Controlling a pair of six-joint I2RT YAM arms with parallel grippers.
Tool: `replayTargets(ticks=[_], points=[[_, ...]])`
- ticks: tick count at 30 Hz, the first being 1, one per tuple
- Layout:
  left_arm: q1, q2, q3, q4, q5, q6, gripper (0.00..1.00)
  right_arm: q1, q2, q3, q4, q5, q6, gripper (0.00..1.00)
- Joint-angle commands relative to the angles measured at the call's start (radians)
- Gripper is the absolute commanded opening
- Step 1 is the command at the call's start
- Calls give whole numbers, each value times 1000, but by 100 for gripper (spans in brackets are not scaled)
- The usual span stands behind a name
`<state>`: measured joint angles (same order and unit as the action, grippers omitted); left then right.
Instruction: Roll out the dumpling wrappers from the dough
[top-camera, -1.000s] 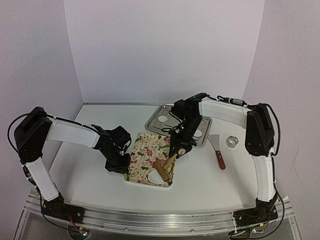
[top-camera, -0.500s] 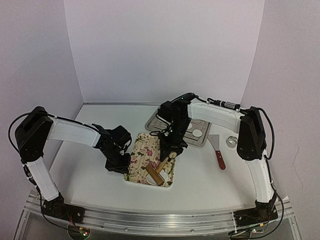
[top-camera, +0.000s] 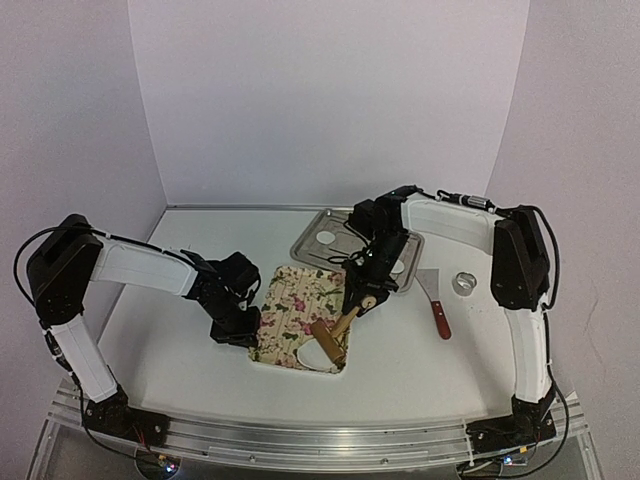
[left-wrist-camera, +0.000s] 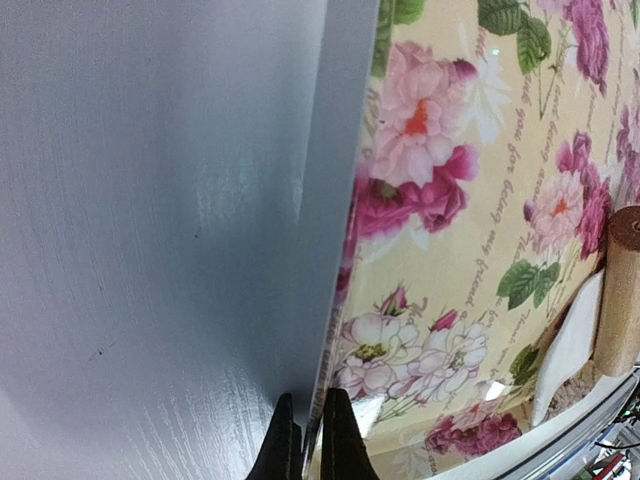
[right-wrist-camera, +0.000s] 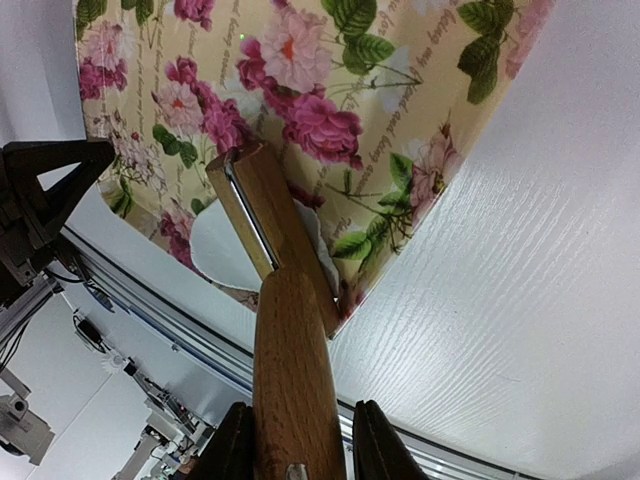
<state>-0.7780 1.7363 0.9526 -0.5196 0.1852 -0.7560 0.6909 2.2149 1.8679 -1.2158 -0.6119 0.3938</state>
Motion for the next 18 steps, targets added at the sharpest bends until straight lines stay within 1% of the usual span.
replayTargets(ticks=[1,6,12,15,18], points=[[15,63,-47,-25,-74,-25,0,-24,193,-125,-122,645,31,0],[17,66,-38,-29,-76,-18,0,-33,192,-121,-122,673,33,0],[23,58,-45,-40,-85,-10,0,-74,154,-91,-143,696,37,0],[23,47,-45,-40,-92,10,0,-96,116,-65,-151,674,37,0],[23,33,-31,-35,-95,73,0,-100,68,-17,-148,599,27,0]])
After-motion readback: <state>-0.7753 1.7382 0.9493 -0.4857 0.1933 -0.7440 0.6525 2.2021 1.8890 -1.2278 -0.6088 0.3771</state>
